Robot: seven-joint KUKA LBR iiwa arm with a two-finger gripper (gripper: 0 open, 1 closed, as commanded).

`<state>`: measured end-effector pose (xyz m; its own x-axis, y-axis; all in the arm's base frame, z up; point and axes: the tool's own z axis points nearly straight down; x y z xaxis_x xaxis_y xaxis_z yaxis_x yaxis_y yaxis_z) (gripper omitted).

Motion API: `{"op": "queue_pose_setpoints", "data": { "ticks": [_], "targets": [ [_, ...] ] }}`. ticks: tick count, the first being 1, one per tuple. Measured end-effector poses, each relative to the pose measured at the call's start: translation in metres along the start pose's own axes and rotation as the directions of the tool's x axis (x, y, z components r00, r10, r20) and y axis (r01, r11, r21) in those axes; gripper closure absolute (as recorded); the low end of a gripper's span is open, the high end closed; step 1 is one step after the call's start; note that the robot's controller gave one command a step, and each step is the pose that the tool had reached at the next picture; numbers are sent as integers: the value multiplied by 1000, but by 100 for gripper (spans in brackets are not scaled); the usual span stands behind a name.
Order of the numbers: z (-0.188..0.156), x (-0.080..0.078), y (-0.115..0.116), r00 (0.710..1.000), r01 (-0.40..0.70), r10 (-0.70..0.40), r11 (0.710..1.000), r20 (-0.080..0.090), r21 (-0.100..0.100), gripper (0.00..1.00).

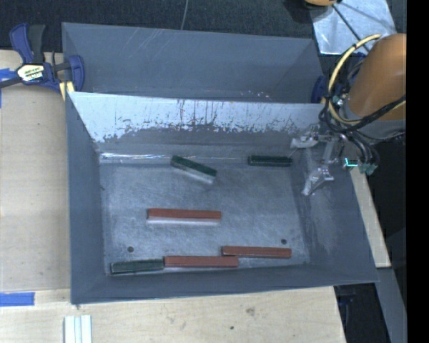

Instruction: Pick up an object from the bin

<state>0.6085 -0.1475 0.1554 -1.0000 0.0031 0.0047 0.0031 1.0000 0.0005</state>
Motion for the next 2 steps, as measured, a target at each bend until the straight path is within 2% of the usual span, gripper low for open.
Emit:
{"op": "queue_pose_setpoints", "data": {
  "ticks": [1,2],
  "targets": [
    [-5,-2,0,1000,2,-2,1000,8,1,0],
    [52,-6,26,1000,16,-16,1000,14,3,0]
  ]
}}
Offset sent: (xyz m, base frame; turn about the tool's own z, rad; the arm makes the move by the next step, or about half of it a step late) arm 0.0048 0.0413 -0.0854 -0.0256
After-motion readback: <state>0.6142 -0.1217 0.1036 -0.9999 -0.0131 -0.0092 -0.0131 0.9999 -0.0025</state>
